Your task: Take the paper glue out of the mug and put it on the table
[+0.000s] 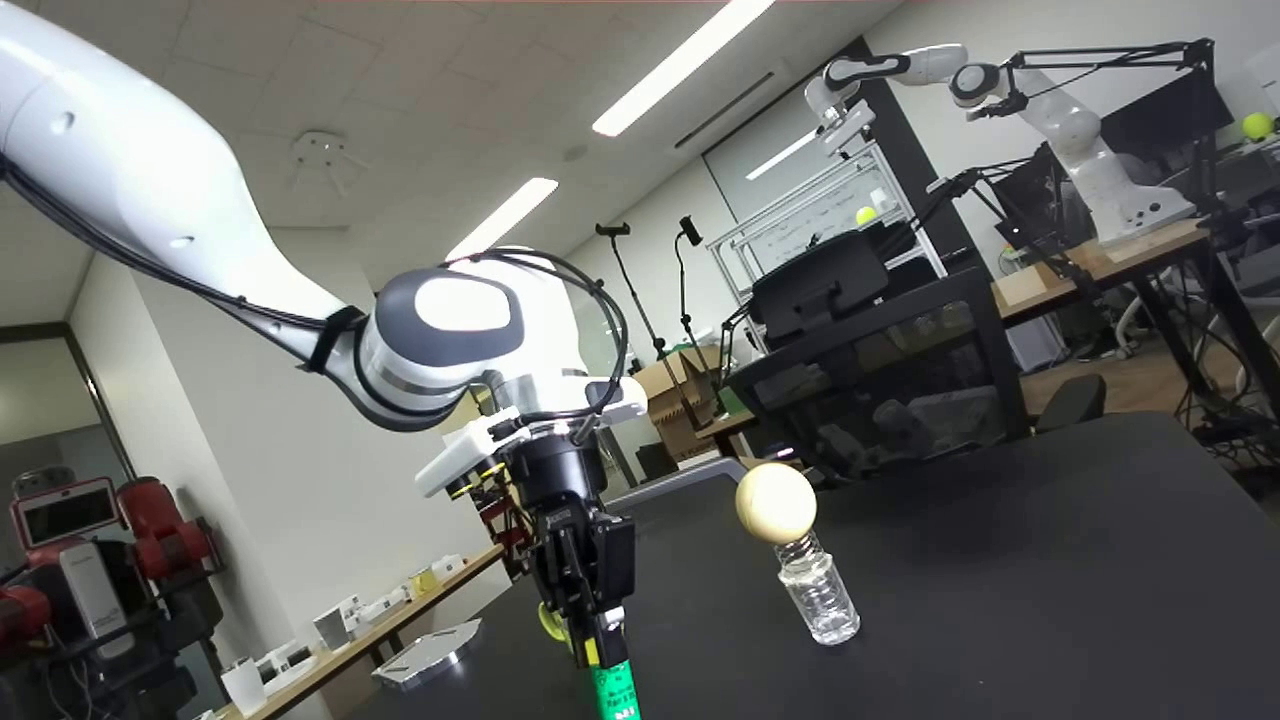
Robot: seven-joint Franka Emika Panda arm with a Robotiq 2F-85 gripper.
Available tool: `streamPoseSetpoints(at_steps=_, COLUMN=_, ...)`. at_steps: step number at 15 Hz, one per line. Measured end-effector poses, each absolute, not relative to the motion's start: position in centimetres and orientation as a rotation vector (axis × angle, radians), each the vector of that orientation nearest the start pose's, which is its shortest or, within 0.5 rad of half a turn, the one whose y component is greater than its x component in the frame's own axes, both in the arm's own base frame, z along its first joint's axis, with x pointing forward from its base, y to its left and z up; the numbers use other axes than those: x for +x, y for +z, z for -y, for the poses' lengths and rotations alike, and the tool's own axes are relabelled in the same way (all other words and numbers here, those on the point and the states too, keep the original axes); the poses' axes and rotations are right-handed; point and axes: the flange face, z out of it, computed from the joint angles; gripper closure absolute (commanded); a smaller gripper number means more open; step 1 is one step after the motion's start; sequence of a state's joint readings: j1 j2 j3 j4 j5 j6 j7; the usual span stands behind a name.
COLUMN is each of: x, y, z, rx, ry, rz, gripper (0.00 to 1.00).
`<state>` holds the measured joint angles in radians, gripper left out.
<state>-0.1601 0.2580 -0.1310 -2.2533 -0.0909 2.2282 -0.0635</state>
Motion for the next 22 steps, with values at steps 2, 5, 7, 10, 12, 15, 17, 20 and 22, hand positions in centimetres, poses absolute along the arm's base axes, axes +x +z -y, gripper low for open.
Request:
streamPoseSetpoints(at_steps=2, x=48.5, y=23.4, z=14.7, rx=-3.141, ry=0.457, rz=-0.256, gripper=0.66)
streamPoseSetpoints(at_steps=5, x=48.6, y=23.6, z=14.7, rx=-3.140, ry=0.442, rz=-0.259, gripper=0.91)
streamPoseSetpoints(at_steps=7, x=49.0, y=23.6, z=14.6, rx=-3.134, ry=0.381, rz=-0.267, gripper=0.91)
streamPoseSetpoints(at_steps=10, x=49.5, y=23.5, z=14.3, rx=-3.113, ry=0.261, rz=-0.282, gripper=0.91)
streamPoseSetpoints(at_steps=12, x=49.9, y=23.3, z=14.0, rx=-3.099, ry=0.189, rz=-0.308, gripper=0.91)
streamPoseSetpoints(at_steps=15, x=50.1, y=22.7, z=13.8, rx=-3.091, ry=0.092, rz=-0.344, gripper=0.91)
streamPoseSetpoints(at_steps=17, x=50.2, y=22.1, z=13.9, rx=-3.104, ry=0.016, rz=-0.353, gripper=0.91)
streamPoseSetpoints(at_steps=20, x=50.1, y=21.1, z=14.0, rx=-3.118, ry=-0.058, rz=-0.364, gripper=0.91)
streamPoseSetpoints(at_steps=22, x=50.2, y=21.0, z=14.0, rx=-3.123, ry=-0.091, rz=-0.367, gripper=0.41)
